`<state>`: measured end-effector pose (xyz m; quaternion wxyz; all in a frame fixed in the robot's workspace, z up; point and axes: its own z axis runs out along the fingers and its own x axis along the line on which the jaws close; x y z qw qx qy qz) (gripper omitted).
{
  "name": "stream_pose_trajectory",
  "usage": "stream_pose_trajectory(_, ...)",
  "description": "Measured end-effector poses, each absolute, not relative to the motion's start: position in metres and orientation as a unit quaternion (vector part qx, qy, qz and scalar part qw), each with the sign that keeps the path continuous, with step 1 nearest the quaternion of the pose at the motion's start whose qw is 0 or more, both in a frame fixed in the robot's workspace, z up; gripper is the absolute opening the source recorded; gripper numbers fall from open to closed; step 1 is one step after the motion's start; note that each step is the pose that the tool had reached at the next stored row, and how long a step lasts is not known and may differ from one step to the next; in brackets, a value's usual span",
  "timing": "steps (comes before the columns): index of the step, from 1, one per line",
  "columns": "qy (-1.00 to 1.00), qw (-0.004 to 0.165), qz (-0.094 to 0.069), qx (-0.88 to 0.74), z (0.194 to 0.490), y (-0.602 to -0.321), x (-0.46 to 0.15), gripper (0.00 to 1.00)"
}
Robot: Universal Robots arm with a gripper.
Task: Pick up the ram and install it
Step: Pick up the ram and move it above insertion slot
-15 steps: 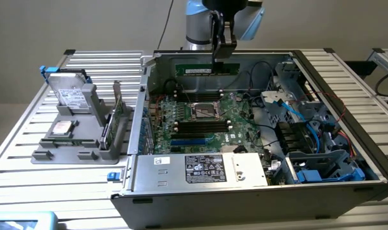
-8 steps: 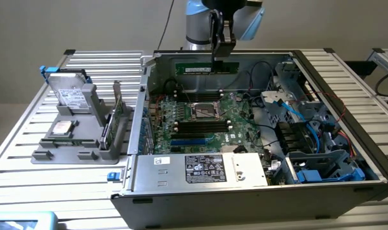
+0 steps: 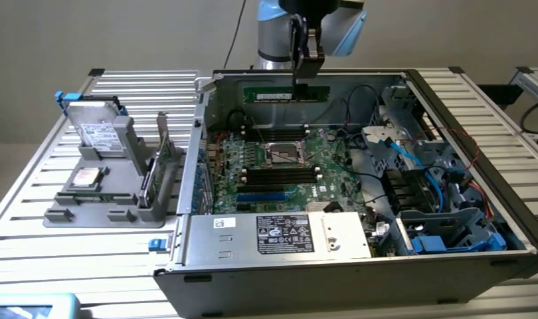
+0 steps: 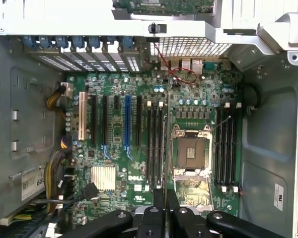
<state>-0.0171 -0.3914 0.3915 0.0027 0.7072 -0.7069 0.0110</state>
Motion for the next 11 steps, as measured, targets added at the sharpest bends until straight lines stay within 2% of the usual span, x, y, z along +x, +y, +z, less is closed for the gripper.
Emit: stream_pose_trajectory(11,-0.719,0.003,0.011,0.695,0.373,-0.392,-0.015,0.14)
